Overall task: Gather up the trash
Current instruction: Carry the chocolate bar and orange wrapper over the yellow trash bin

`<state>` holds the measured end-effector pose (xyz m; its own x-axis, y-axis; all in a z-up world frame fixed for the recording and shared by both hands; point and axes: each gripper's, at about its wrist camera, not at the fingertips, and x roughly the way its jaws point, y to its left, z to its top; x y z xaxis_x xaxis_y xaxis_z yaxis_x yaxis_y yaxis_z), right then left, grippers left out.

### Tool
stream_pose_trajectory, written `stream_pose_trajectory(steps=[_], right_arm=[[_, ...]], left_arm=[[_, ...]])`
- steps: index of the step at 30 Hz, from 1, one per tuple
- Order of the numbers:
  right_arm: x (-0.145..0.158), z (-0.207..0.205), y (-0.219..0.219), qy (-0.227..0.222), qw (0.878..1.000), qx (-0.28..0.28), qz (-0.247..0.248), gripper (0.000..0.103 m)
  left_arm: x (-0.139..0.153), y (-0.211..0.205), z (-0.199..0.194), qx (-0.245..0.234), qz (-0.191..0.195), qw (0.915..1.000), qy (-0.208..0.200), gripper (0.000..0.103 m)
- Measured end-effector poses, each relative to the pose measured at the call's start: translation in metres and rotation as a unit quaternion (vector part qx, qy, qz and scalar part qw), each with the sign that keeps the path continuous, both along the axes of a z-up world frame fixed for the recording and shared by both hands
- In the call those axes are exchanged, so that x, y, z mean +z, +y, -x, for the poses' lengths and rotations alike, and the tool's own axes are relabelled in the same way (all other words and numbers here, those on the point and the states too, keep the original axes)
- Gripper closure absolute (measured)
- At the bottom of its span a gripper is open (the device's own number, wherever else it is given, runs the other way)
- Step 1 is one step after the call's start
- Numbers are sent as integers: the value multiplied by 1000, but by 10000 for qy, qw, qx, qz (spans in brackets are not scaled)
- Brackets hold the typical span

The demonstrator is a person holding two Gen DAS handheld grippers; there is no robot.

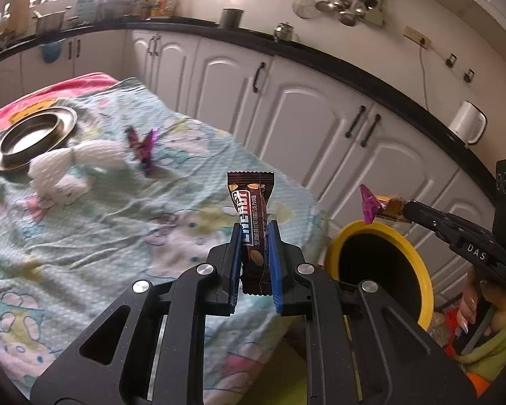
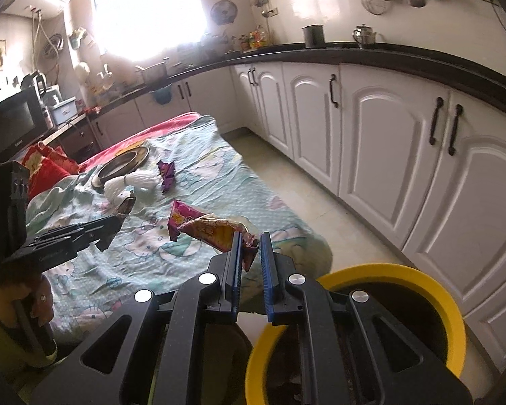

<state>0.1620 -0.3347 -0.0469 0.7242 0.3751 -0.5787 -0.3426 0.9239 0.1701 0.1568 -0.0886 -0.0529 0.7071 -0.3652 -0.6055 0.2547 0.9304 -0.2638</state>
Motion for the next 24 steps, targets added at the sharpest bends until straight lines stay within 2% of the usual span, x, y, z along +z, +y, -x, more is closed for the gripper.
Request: stream_pose_trajectory(steps=[12,24], right_arm=[[-7,27,-56,76,9984,-562,61,92],[-23,50,-104,131,9939,-1093,113,92]], left_arm=[[5,-56,8,-654,-177,9976,-113,93],[-3,-110,14,-1283,-403,9909,-99,93]])
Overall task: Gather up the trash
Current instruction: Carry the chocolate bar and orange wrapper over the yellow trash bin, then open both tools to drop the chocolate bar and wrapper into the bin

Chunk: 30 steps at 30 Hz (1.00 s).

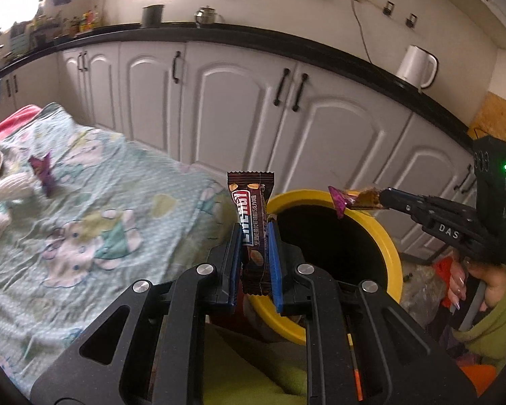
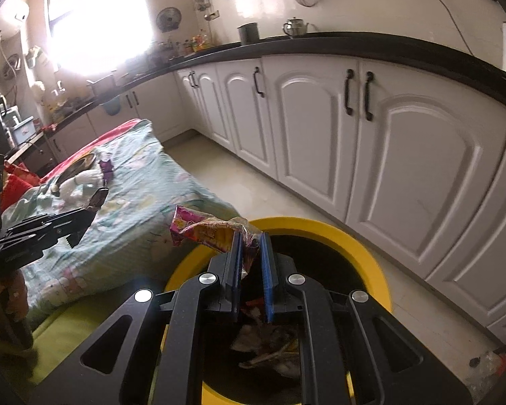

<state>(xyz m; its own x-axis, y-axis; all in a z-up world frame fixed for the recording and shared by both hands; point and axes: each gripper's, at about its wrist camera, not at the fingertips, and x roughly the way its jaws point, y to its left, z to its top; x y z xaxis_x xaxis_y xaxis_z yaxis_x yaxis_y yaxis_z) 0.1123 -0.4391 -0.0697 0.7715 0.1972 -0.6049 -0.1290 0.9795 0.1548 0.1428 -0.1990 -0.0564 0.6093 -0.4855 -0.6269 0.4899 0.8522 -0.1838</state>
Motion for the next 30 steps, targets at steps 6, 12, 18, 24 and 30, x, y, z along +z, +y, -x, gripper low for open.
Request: stream_pose_trajectory(steps=[6,12,18,24,30], right_arm=[[-10,7,-18,59,9998,-206,33,92],[-22,11,-35,200,9992,-359,22,92],[-34,15,-45,334,9983,-466,37,92],[-40,13,-48,417,9979,-486,-71,92],[-40,12,-56,425,9969,-612,-247,89]], left_arm=[[-4,-22,3,-268,-105,9996,13,93],[-10,-40,8,-502,-193,9985,71,93],[-21,-53,10,-702,-306,9969,178,93],[-29,-67,9,-847,-385,9952,303,92],[-31,-70,9,-880,-336,9949,351,60]])
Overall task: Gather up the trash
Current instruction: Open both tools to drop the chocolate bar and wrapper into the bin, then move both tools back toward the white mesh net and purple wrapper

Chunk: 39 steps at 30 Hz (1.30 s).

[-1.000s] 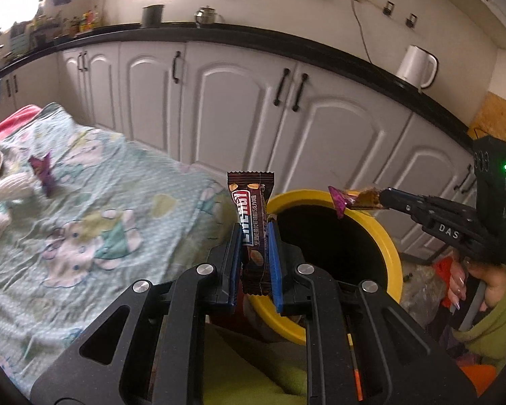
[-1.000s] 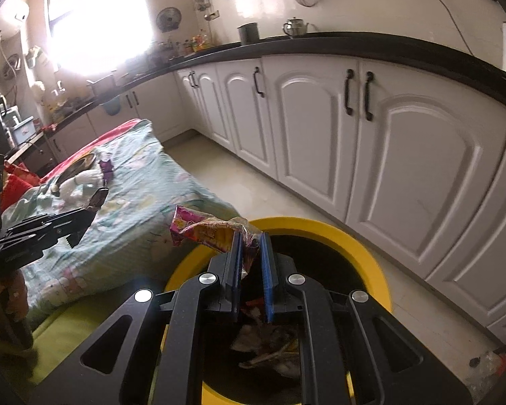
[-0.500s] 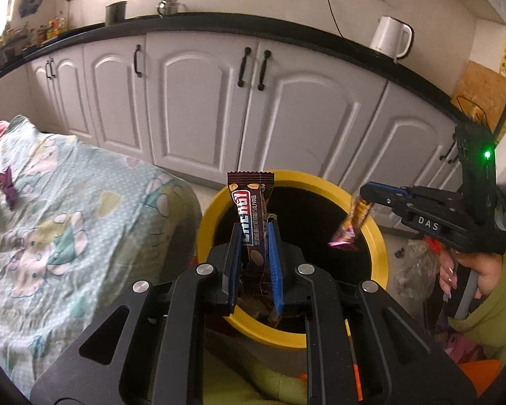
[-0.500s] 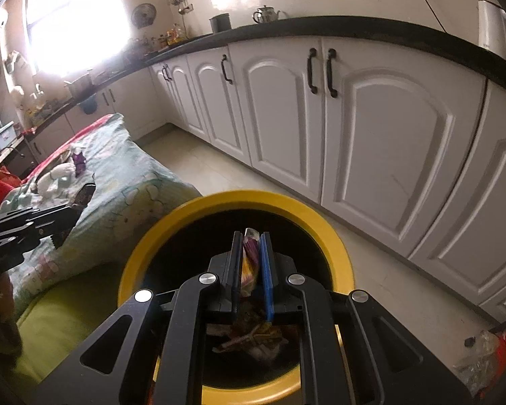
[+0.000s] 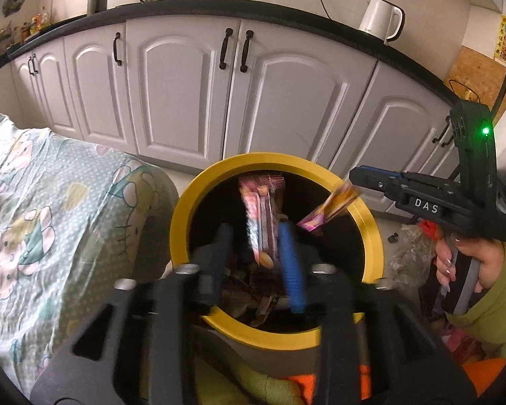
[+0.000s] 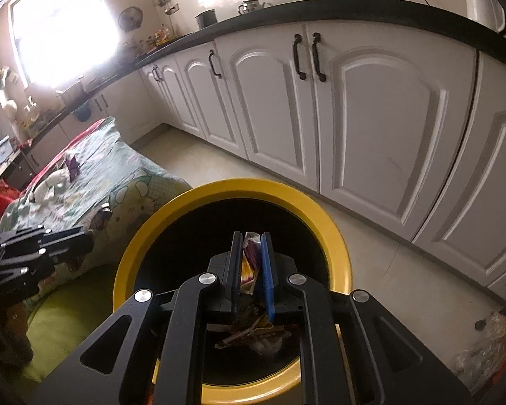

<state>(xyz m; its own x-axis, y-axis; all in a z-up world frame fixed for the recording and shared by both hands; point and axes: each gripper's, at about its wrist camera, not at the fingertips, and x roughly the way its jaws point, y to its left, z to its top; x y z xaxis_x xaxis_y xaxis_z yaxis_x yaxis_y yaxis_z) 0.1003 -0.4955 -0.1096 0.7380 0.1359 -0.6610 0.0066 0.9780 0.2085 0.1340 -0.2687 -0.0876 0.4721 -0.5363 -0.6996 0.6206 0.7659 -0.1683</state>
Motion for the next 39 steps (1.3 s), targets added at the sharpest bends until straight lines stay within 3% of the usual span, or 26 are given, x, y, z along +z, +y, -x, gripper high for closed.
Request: stream_pose_trajectory(steps=[3,6,9,16,26,39], right_arm=[[1,1,-5,-28,9999,-138,-66,70],[4,1,-4,-54,9998,-166,-120,68],[8,0,0,-118,9998,-129,-110,55],[22,-11,29,-255,9994,219,-28,46],[56,-41,107,-511,9928,1083,71,40],[80,-90,226,-713,9739,2144,226,36]], left_arm=[[1,6,-1,103,79,9999,21,39],[2,15,-5,298,151,9994,32,19],[5,29,-9,591,162,9981,-9,11],[12,71,-17,1316,133,9911,-144,11],[29,146,-28,2338,281,9709,-440,11],[38,267,-37,3735,448,9237,-732,11]])
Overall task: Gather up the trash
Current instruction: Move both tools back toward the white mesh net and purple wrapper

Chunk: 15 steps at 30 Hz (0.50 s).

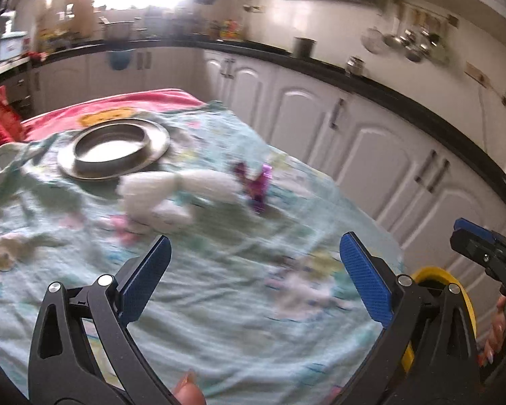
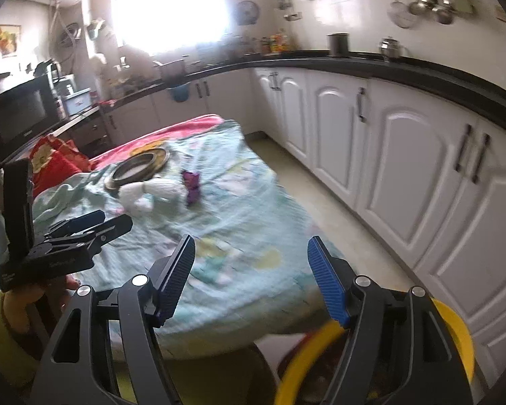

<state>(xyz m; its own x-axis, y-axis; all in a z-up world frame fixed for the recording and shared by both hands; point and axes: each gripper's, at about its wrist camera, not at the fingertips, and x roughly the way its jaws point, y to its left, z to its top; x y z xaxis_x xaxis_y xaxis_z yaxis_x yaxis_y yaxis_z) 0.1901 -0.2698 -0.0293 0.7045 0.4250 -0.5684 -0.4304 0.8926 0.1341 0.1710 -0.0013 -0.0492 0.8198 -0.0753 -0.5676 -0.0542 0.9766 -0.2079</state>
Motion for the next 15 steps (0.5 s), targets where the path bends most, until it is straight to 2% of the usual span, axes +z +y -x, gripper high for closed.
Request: stream_pose_trajectory(steps=[6,15], right_arm=[[2,-27,46,-17,9995,328,16,36],[-11,-81,99,207,9990,397,23,36]], left_arm=[[-4,43,-7,435,107,9990,30,11],[-14,84,-25,757,213,9968,138,11]])
